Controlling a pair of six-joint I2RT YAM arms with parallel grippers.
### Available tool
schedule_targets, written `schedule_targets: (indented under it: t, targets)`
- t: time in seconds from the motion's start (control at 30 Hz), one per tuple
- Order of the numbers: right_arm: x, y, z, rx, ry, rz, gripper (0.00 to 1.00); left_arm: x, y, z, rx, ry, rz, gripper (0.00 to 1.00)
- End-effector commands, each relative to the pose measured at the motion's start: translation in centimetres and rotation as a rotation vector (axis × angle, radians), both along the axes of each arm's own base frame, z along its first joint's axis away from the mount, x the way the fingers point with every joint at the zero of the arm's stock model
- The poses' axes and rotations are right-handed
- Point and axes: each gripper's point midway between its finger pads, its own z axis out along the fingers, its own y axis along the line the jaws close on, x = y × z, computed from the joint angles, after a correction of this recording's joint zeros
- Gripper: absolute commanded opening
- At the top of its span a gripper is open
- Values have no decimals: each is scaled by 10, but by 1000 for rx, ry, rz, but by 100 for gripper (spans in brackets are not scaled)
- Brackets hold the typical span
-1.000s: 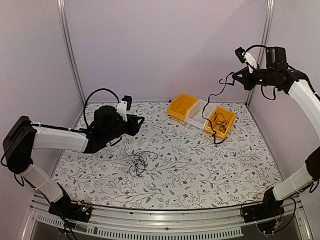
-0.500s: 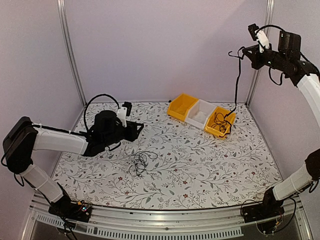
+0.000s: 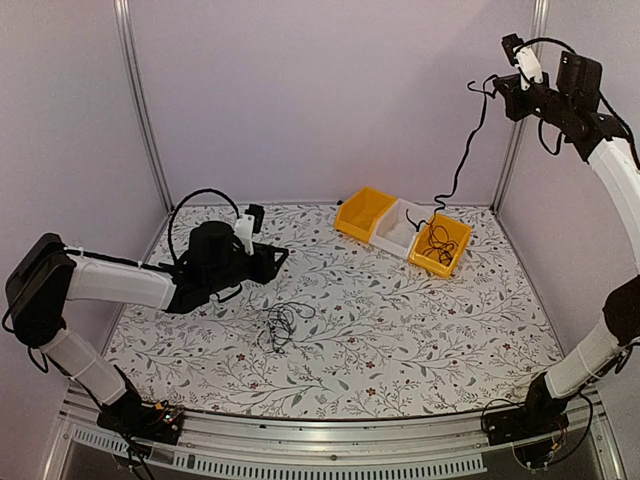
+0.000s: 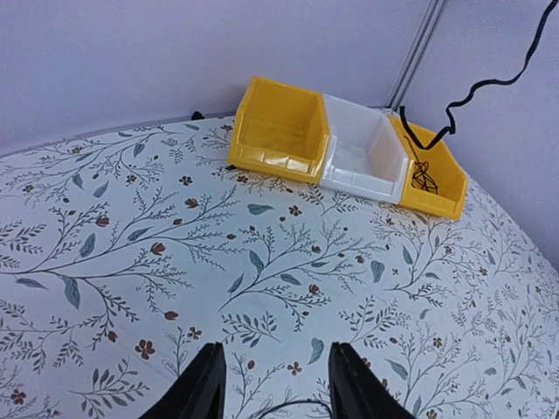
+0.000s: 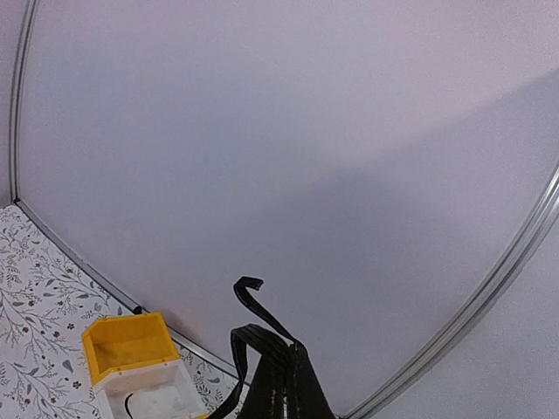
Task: Untangle the cables
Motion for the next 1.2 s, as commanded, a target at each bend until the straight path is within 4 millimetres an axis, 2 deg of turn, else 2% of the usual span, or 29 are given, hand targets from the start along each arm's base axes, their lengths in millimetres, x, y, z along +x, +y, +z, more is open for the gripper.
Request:
schedule_targets:
  t: [0.0,0.13,0.23,0.27,0.3,0.5,0.83,0.97,1.17]
  targets:
    - [24,-22,-13,8,14,-59,0,-7,-2,-3,-2,13,-16,40]
    - [37,-37,-31,29,55,-75,0,-8,0,-7,5,22,-13,40]
    - [45,-38,-47,41,91,-68,0,-8,0,-10,7,30,-12,40]
    - [52,-50,-59,40,116,-94,0,-8,0,-11,6,34,-13,40]
    - [56,-54,-68,38,137,-100,0,-8,-1,-12,6,36,-15,40]
    - [73,-46,-147,24,303,-47,0,-6,-6,-18,-6,56,-25,40]
    - [62,-15,-242,109,547,130,0,-6,-9,-31,1,84,-28,40]
    - [61,-14,-281,125,640,131,0,-5,-10,-35,-4,95,-31,40]
    - [60,-25,-342,92,779,64,0,-6,-11,-37,-5,101,-34,40]
